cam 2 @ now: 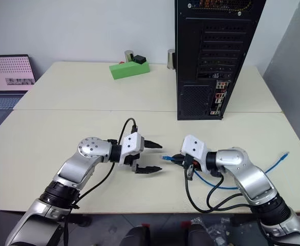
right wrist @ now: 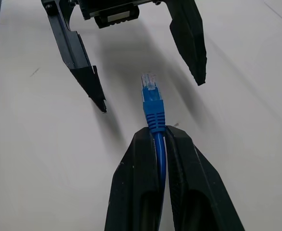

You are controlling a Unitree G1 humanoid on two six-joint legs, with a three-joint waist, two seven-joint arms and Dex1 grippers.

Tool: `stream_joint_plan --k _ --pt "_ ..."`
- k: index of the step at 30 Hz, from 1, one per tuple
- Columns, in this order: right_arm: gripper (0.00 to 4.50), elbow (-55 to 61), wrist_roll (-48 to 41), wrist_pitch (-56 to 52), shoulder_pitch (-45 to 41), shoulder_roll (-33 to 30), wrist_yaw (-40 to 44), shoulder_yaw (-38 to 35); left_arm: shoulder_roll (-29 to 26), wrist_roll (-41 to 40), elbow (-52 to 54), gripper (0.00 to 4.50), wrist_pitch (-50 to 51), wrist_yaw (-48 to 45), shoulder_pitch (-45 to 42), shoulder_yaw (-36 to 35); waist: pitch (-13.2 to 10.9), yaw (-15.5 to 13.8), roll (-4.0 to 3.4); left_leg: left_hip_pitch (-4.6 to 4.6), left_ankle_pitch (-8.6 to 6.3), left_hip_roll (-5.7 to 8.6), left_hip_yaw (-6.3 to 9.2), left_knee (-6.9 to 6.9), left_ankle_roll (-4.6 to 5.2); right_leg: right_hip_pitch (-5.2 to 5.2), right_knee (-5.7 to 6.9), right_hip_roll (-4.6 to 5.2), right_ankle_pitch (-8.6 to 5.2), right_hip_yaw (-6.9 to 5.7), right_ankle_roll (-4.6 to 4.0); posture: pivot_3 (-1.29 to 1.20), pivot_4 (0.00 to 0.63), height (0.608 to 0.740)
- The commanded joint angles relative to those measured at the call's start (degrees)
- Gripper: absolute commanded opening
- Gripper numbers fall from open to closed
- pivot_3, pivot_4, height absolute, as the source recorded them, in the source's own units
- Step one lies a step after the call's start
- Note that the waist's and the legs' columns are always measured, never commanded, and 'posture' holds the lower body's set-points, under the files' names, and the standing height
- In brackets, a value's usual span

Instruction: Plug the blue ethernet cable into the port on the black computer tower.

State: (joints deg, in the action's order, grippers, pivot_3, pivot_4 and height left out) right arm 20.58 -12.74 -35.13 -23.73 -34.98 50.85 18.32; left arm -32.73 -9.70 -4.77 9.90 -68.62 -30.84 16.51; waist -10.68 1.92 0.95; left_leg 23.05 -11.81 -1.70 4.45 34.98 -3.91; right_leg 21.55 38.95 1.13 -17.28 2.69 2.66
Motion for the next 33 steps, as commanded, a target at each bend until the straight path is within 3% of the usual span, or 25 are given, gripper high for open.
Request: stream_joint_plan --k 1,15,20,22,27,32,33 --pt "0.0 2.48 0.11 0.39 -1.61 0.07 0.5 0.31 0.14 -0.77 1.15 3.33 -0.07 -1.24 -1.11 -0.38 0.0 0.0 0.0 0.0 0.0 0.0 0.0 0.0 0.0 0.0 0.0 0.0 0.0 0.0 0.0 0.0 0.15 0.74" --pt "0.0 3.31 0.78 0.1 -2.41 0.33 0.25 1.66 1.11 -0.28 1.14 0.32 -0.01 -2.38 -1.03 0.01 0.0 0.0 0.0 0.0 0.0 0.0 0.01 0.0 0.0 0.0 0.0 0.0 0.0 -0.01 0.0 0.0 0.15 0.74" --pt "0.0 3.36 1.25 0.85 -2.57 -0.32 0.92 1.81 1.17 0.4 0.52 0.3 -1.29 -2.13 -0.95 -0.1 0.0 0.0 0.0 0.0 0.0 0.0 0.02 0.0 0.0 0.0 0.01 0.0 0.0 -0.01 0.0 0.0 0.15 0.74" --pt "0.7 3.31 0.91 1.34 -2.53 -1.21 2.28 1.52 1.39 0.62 -0.04 0.3 -2.79 -1.87 -0.84 -0.4 0.0 -0.01 0.0 0.0 0.0 0.0 0.02 0.0 0.0 0.0 0.01 0.0 0.0 -0.02 0.0 0.0 0.15 0.74" --pt "1.75 3.06 -0.42 1.85 -2.48 -5.02 5.22 -1.76 2.4 1.94 -2.86 0.3 -13.36 -1.2 -0.15 -1.05 0.0 -0.02 0.01 0.0 0.0 0.0 0.02 0.0 0.0 0.0 0.0 0.0 0.0 -0.02 0.0 0.0 0.15 0.74" --pt "2.89 3.61 -6.86 -1.74 -0.34 -7.94 7.51 -8.01 2.3 6.9 -9.54 0.3 -33.32 0.95 -0.2 -0.4 -0.01 -0.07 0.02 0.0 0.0 0.01 0.01 0.01 0.0 -0.02 -0.01 0.02 0.0 -0.02 -0.01 0.0 0.15 0.74" --pt "2.9 3.76 -8.26 -2.83 0.05 -7.83 7.6 -8.99 2.27 7.89 -11.06 0.3 -36.77 1.57 -0.38 -0.29 -0.01 -0.08 0.01 0.0 0.0 0.0 0.02 0.01 0.0 -0.02 -0.01 0.01 0.01 -0.02 -0.01 0.0 0.15 0.74"
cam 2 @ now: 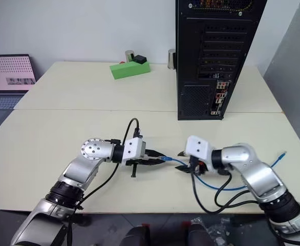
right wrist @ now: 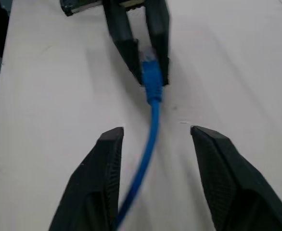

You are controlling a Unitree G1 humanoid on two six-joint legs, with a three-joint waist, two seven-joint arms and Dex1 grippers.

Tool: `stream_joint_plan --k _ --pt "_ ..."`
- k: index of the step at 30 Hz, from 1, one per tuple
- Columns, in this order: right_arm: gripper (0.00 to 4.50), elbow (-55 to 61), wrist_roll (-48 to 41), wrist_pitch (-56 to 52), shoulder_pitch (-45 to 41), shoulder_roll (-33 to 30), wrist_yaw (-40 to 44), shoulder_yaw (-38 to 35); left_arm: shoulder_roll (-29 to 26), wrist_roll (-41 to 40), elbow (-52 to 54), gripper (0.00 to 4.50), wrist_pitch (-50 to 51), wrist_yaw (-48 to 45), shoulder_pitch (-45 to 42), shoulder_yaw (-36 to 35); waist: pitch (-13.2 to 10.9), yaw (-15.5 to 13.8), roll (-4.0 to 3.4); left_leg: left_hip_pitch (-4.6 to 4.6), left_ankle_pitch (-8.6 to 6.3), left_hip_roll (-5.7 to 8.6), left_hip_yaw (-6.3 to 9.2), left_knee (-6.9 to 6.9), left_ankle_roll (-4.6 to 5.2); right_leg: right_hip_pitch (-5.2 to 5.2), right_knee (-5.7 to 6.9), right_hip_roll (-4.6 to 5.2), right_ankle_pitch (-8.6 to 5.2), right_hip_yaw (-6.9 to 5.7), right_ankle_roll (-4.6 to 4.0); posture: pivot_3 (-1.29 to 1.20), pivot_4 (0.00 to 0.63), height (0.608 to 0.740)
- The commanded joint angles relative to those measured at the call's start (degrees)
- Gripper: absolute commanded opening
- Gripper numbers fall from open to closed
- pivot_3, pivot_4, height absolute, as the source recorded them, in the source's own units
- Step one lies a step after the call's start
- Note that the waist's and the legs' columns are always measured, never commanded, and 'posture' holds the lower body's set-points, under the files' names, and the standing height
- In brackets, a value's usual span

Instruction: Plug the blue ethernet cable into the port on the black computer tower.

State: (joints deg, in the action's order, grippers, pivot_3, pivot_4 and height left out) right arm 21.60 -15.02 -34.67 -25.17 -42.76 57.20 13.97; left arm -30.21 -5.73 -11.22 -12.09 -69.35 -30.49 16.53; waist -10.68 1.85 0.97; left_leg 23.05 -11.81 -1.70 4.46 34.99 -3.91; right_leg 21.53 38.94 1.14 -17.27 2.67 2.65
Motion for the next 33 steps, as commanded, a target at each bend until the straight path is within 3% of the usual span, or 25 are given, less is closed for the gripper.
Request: stream_joint_plan --k 1,5,10,20,33 --pt "2.91 2.89 -8.18 -5.17 2.01 0.44 1.06 -6.12 -0.07 5.07 -6.67 0.3 -18.89 3.56 -0.97 -0.46 0.0 0.0 0.0 -0.01 0.0 0.0 0.01 -0.01 0.0 0.0 0.0 0.0 0.0 -0.01 0.0 0.0 0.15 0.74" --pt "2.91 3.28 -18.26 -14.23 4.56 6.08 -3.24 -11.95 0.83 12.63 -15.96 0.29 -43.98 13.09 -2.55 -1.57 0.0 -0.03 0.01 0.0 0.0 0.0 0.01 0.0 0.0 -0.02 0.0 0.0 0.0 0.0 -0.01 0.0 0.15 0.74" --pt "2.91 2.86 -24.66 -19.92 5.92 12.93 -9.27 -14.78 0.86 17.92 -22.45 0.29 -56.47 21.4 -4.29 -1.57 0.0 -0.08 0.01 0.01 0.0 0.01 0.01 0.0 0.0 -0.03 0.01 0.02 0.01 -0.01 -0.01 0.0 0.15 0.74" --pt "2.91 1.34 -26.51 -20.46 6.75 16.86 -12.63 -12.65 0.07 22.87 -25.28 0.29 -60.75 30.2 -5.74 -0.35 0.0 -0.02 0.0 0.0 0.0 0.01 0.01 0.0 0.0 -0.02 0.04 0.01 0.0 -0.03 0.0 0.0 0.15 0.74" --pt "2.91 -0.56 -27.04 -20.25 5.77 18.78 -13.62 -11.97 -0.65 25.21 -24.2 0.29 -60.72 35.14 -6.07 1.47 0.0 0.02 0.0 0.0 0.0 0.01 0.02 0.0 0.0 -0.02 0.05 0.0 0.0 -0.05 0.0 0.0 0.15 0.74"
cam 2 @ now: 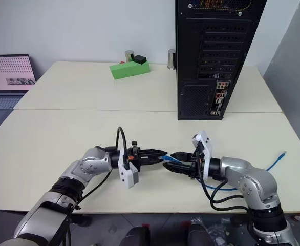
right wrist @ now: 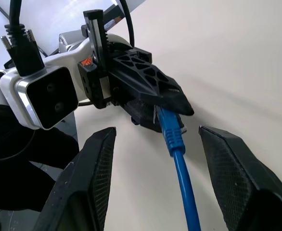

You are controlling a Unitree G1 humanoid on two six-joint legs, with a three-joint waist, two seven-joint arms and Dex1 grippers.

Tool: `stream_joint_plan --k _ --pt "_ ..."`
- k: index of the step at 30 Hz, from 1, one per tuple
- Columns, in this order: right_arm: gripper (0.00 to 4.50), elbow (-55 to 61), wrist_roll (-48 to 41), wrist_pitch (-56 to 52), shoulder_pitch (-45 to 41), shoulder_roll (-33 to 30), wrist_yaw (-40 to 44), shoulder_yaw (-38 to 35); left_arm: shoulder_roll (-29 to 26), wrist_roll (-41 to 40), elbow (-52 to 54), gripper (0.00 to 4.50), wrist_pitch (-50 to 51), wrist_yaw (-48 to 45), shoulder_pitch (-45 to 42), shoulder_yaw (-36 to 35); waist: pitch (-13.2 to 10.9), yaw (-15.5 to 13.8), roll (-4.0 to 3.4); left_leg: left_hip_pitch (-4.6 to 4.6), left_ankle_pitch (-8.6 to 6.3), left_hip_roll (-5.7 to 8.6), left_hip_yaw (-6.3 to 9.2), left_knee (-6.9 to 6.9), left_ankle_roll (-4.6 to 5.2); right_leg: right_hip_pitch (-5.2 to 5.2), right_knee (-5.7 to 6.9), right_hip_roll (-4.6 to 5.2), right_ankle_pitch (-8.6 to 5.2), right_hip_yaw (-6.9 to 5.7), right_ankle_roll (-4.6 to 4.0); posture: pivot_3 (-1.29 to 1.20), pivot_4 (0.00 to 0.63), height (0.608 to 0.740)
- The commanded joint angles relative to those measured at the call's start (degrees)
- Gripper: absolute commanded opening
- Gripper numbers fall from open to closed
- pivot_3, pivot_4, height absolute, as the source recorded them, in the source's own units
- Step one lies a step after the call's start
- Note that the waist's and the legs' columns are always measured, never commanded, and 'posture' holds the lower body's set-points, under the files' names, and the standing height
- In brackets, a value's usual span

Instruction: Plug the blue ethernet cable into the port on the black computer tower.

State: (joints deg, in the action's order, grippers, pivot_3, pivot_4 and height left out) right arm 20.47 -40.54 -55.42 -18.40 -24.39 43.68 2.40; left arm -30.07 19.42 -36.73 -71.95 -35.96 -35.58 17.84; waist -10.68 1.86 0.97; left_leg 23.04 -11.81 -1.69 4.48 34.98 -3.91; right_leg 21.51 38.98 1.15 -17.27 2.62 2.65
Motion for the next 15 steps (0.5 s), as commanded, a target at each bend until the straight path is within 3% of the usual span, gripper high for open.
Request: stream_joint_plan --k 1,5,15 --pt "2.91 0.49 -1.58 0.5 -1.08 0.44 -0.14 -0.4 -0.88 0.12 1.46 0.29 -0.8 1.99 -0.95 0.27 0.0 0.0 0.0 0.0 0.0 0.0 0.0 0.0 0.0 0.0 0.0 0.0 0.0 0.0 0.0 0.0 0.15 0.74" --pt "2.24 0.28 -1.58 0.55 -1.27 0.33 -0.19 -0.24 -1.11 0.39 1.99 0.29 -0.52 2.8 -0.9 0.53 0.0 0.0 0.0 0.0 0.0 0.0 0.0 0.0 0.0 0.0 0.0 0.0 0.0 0.0 0.0 0.0 0.15 0.74" --pt "0.01 -0.62 -1.48 0.59 -1.95 0.42 -0.19 0.02 -1.31 1.08 2.85 0.29 -0.08 4.66 -0.75 0.72 0.0 0.0 0.0 0.0 0.0 0.0 0.0 0.0 0.0 0.0 0.0 0.0 0.0 0.0 0.0 0.0 0.15 0.74"
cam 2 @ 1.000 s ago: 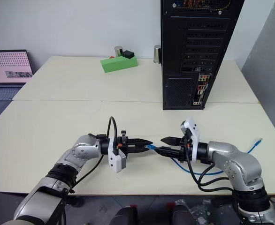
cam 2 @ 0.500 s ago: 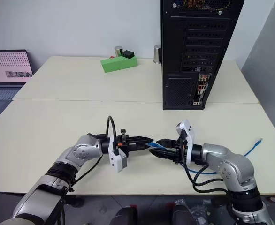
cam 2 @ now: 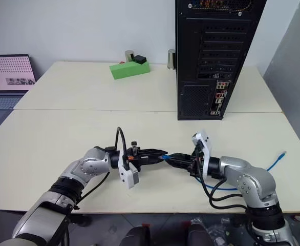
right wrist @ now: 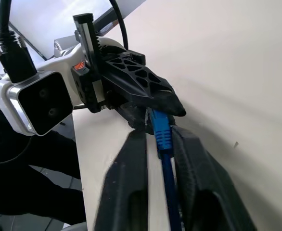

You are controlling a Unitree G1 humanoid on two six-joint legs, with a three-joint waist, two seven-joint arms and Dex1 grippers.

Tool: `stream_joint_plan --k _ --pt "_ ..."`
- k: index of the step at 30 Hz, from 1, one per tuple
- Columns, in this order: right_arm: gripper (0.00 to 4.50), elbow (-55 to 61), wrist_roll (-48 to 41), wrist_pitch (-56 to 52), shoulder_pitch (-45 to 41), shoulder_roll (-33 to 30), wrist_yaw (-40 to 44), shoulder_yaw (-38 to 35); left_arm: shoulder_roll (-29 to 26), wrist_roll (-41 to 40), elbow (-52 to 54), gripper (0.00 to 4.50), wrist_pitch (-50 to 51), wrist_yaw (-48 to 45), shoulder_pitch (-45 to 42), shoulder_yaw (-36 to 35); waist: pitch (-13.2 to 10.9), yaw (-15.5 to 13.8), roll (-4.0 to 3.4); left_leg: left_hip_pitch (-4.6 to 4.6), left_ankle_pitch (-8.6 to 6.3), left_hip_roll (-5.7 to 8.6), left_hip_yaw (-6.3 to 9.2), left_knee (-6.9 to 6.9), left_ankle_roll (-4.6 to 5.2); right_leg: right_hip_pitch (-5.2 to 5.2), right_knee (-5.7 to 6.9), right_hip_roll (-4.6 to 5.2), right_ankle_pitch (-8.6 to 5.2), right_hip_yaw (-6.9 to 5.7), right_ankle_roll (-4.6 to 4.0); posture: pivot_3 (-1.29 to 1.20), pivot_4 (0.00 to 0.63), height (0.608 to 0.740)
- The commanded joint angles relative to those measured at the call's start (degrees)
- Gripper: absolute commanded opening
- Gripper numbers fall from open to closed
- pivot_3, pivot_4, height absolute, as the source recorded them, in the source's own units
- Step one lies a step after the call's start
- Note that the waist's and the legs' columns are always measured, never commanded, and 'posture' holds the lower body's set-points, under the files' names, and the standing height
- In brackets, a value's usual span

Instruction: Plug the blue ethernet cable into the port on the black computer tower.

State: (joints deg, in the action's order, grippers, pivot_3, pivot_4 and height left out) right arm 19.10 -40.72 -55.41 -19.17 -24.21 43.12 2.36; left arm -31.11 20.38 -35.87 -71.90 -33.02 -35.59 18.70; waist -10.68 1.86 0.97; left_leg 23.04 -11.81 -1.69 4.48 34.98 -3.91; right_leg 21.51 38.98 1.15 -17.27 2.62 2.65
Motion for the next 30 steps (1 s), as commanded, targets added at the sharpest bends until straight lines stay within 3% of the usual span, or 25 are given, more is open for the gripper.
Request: stream_joint_plan --k 1,13,15,23,30 --pt "0.0 0.59 -1.39 0.52 -1.31 0.29 0.36 0.0 -0.29 0.19 2.04 0.29 -0.15 1.88 -0.74 -0.15 0.0 0.0 0.0 0.0 0.0 0.0 0.0 0.0 0.0 0.0 0.0 0.0 0.0 0.0 0.0 0.0 0.15 0.74" --pt "0.0 -1.05 -2.87 -0.38 -3.0 -0.44 1.23 -0.79 -0.28 -1.38 1.92 0.29 0.59 2.63 -0.32 1.01 0.0 0.0 0.0 0.0 0.0 0.0 0.0 0.0 0.0 0.0 0.0 0.0 0.0 0.0 0.0 0.0 0.15 0.74" --pt "0.0 -1.2 -2.92 -0.41 -3.13 -0.7 1.52 -0.76 -0.36 -1.79 1.77 1.0 1.27 2.4 -0.18 1.17 0.0 0.0 0.0 0.0 0.0 0.0 0.0 0.0 0.0 0.0 0.0 0.0 0.0 0.0 0.0 0.0 0.15 0.74" --pt "0.0 -0.03 -2.82 0.1 -1.47 -3.18 2.25 -1.98 -1.0 -8.06 3.63 2.44 7.68 -1.11 2.22 2.15 0.0 0.02 0.0 0.0 0.0 0.0 0.0 0.0 0.0 0.0 0.0 0.0 0.0 0.0 0.0 0.0 0.15 0.74" --pt "0.0 4.97 0.23 2.96 3.15 -5.87 -5.89 -10.1 1.22 -28.38 18.83 4.0 40.02 -13.22 10.71 1.47 0.0 0.02 -0.01 0.01 0.0 -0.01 0.01 0.0 0.0 0.0 0.02 0.01 0.0 0.0 0.0 0.0 0.15 0.74"
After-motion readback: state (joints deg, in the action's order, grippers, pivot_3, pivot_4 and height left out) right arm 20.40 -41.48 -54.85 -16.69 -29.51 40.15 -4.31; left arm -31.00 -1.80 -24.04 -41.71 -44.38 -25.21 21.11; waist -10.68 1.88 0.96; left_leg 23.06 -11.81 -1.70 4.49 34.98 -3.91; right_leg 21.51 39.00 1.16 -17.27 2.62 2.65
